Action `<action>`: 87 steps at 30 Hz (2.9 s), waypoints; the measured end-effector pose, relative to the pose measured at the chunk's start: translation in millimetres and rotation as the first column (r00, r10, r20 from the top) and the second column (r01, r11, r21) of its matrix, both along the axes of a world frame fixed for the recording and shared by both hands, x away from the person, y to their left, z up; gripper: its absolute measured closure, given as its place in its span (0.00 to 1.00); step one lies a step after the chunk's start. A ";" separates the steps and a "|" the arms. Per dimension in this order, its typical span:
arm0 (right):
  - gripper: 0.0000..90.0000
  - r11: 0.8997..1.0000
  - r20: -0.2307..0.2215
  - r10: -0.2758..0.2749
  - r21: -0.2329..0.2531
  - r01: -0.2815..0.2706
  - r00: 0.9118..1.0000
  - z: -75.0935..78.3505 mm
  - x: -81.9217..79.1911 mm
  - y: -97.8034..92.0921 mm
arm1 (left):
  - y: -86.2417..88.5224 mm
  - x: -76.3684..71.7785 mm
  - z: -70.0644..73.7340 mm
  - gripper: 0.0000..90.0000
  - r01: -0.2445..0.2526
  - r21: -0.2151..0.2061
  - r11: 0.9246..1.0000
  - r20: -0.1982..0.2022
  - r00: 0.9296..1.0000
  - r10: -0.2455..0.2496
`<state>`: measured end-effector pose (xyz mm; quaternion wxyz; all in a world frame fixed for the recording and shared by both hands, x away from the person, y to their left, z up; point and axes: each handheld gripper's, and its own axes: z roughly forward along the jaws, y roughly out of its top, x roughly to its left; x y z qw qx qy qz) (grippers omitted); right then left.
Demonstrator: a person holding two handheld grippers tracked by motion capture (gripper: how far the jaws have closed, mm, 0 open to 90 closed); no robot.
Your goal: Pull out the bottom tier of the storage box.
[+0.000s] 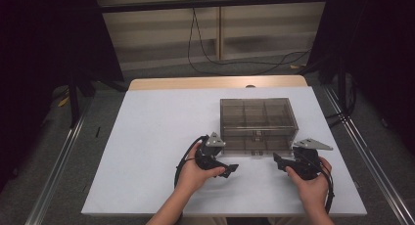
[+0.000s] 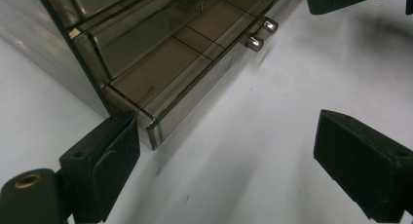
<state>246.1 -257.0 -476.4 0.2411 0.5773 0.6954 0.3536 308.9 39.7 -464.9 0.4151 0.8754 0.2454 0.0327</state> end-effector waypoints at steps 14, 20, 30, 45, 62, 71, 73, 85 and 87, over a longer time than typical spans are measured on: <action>0.33 0.999 -0.006 0.005 -0.033 -0.005 1.000 0.3 -0.8 -0.4 | 0.0 0.9 -2.4 0.19 0.007 0.033 0.999 0.000 1.000 -0.007; 0.44 0.998 -0.026 0.009 -0.061 -0.011 1.000 1.0 0.0 -1.1 | 1.8 1.0 2.9 0.32 0.007 0.027 1.000 0.016 1.000 -0.008; 0.49 0.997 -0.042 0.015 -0.078 -0.018 0.999 3.2 -1.2 -2.0 | 5.9 2.9 3.0 0.53 -0.025 0.067 0.997 0.037 0.999 0.023; 0.49 0.996 -0.049 0.013 -0.084 -0.017 0.999 3.8 -1.2 -1.6 | 5.3 4.9 4.8 0.73 -0.076 0.094 0.993 0.060 0.996 0.071; 0.51 0.996 -0.058 0.036 -0.085 -0.041 0.998 4.1 -7.8 -3.2 | 10.2 1.9 5.7 0.88 -0.078 0.092 0.993 0.050 0.996 0.074; 0.55 0.991 -0.056 0.051 -0.119 -0.057 0.997 6.0 -10.4 -3.6 | 14.0 2.0 2.3 0.89 -0.080 0.079 0.994 0.035 0.996 0.077; 0.57 0.989 -0.063 0.058 -0.129 -0.066 0.996 7.1 -10.4 -4.1 | 15.2 2.0 1.9 0.89 -0.077 0.079 0.994 0.030 0.997 0.074; 0.59 0.990 -0.067 0.058 -0.126 -0.066 0.996 7.6 -11.0 -5.4 | 16.4 0.9 1.6 0.90 -0.072 0.078 0.994 0.030 0.997 0.070; 0.59 0.990 -0.065 0.062 -0.124 -0.070 0.996 7.4 -11.4 -5.9 | 16.7 0.2 1.2 0.90 -0.072 0.074 0.995 0.030 0.997 0.070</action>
